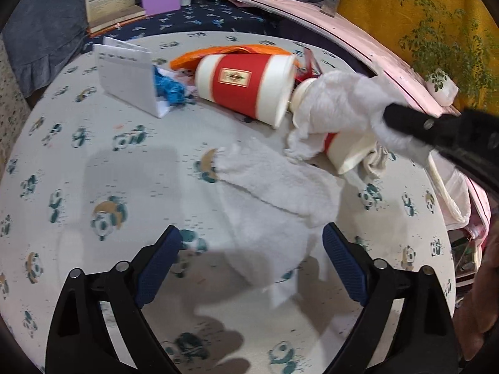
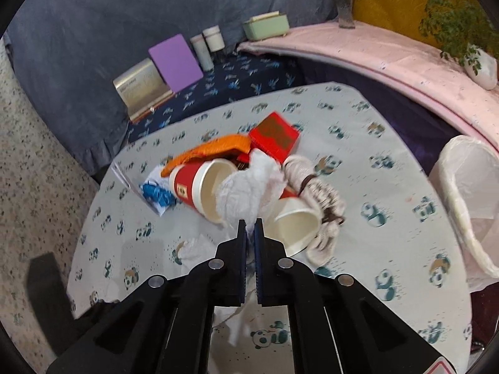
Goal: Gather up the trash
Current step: 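Grasp a white tissue with the right tool while the left tool grasps another tissue, then carry both tissues over the white bin and open both tools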
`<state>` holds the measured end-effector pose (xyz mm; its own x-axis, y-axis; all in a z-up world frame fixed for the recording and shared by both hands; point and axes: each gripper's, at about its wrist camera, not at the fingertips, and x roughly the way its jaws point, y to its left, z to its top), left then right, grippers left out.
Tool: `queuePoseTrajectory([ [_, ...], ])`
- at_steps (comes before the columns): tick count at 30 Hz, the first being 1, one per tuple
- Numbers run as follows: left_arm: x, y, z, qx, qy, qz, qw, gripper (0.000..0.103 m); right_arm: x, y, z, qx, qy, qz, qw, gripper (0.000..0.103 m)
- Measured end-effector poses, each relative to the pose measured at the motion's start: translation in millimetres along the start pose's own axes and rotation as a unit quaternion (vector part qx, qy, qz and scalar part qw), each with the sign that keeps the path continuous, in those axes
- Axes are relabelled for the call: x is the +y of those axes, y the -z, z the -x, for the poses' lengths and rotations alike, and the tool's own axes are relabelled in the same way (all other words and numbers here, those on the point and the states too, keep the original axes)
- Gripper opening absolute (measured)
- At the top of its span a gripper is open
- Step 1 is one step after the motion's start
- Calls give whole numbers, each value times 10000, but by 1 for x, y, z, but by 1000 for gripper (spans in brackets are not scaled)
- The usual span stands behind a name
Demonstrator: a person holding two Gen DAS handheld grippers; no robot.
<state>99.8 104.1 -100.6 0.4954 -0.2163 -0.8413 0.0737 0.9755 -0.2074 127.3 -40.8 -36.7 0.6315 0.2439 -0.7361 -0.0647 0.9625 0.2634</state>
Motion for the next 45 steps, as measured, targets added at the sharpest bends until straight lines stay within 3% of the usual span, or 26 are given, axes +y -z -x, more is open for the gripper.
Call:
queuePoseTrajectory([
  [6, -19, -5, -20, 124, 20, -93, 9999, 87, -19, -5, 30, -320, 78, -138, 9994, 5],
  [8, -24, -7, -22, 70, -37, -175, 9998, 79, -26, -6, 41, -424, 96, -210, 9988, 5],
  [10, -30, -8, -23, 72, -62, -316, 9995, 59, -33, -6, 49, -499, 118, -268, 9983, 5],
  [11, -31, -8, -22, 66, -58, -345, 9994, 55, -37, -6, 53, -538, 142, -300, 9980, 5],
  [13, -33, -10, -22, 91, -38, -381, 9992, 31, -43, -5, 60, -598, 197, -349, 9974, 5],
  [15, -34, -13, -23, 139, 18, -362, 9992, 16, -49, -4, 64, -632, 240, -410, 9969, 5],
  [16, -35, -13, -21, 131, 22, -356, 9993, 14, -51, -3, 65, -641, 250, -443, 9966, 5],
  [31, -100, -18, 27, -352, 260, -869, 9953, 11, -99, 17, 104, -903, 520, -873, 9907, 5],
  [45, -199, -30, 34, -572, 662, -1690, 9817, 11, -169, 29, 139, -1211, 920, -1416, 9782, 5],
])
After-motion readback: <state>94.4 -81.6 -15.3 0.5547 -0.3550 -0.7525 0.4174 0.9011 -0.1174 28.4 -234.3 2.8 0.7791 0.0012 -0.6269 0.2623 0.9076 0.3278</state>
